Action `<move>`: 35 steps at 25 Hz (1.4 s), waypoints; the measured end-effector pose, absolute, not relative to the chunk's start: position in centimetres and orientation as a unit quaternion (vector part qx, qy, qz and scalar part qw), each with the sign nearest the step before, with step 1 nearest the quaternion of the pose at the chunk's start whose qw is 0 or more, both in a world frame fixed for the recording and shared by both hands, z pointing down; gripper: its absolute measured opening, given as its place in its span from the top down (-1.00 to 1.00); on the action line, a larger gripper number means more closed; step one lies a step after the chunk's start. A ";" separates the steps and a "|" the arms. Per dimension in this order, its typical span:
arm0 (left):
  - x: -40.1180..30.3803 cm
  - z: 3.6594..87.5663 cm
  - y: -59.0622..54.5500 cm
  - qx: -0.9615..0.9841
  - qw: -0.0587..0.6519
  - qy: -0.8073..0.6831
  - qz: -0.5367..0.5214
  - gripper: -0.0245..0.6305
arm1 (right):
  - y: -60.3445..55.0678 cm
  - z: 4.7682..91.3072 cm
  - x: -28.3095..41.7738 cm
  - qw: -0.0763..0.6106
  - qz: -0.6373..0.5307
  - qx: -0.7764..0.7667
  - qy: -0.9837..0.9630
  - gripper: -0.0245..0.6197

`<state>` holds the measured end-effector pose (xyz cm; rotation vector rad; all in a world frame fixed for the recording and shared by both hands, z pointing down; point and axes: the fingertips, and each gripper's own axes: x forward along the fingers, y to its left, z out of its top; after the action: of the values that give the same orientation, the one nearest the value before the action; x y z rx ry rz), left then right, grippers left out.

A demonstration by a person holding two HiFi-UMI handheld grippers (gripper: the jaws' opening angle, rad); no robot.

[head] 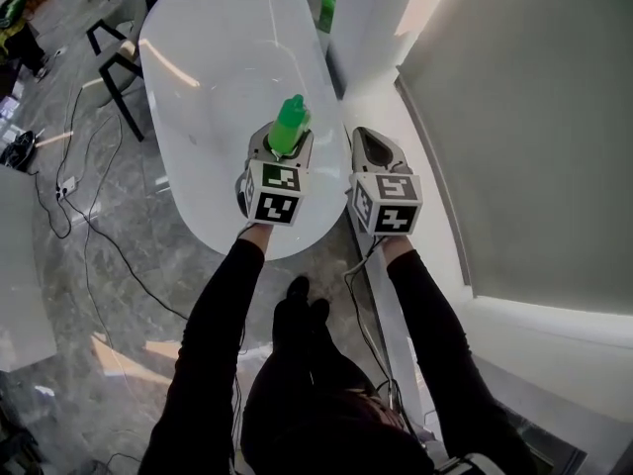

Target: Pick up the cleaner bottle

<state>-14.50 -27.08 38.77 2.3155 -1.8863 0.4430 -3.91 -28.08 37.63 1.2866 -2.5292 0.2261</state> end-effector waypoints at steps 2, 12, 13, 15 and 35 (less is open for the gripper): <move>-15.8 38.8 -26.5 0.760 0.062 -0.630 0.149 0.33 | -27.8 37.8 -5.0 0.146 0.082 0.439 -0.883 0.92; -20.3 38.2 -24.3 0.733 0.066 -0.660 0.150 0.33 | -26.4 39.0 -9.5 0.152 0.090 0.392 -0.903 0.92; -20.6 38.3 -24.1 0.731 0.068 -0.662 0.151 0.33 | -26.3 39.1 -9.9 0.152 0.090 0.387 -0.905 0.92; -21.2 38.4 -23.6 0.728 0.070 -0.665 0.152 0.33 | -26.0 39.2 -10.8 0.152 0.090 0.377 -0.909 0.92; -26.0 40.5 -19.0 0.690 0.088 -0.700 0.158 0.33 | -22.9 40.9 -15.3 0.163 0.091 0.318 -0.929 0.92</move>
<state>-26.01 -18.95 40.52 2.0552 -2.0844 0.4710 -15.30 -22.94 40.88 0.9083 -2.6507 0.2593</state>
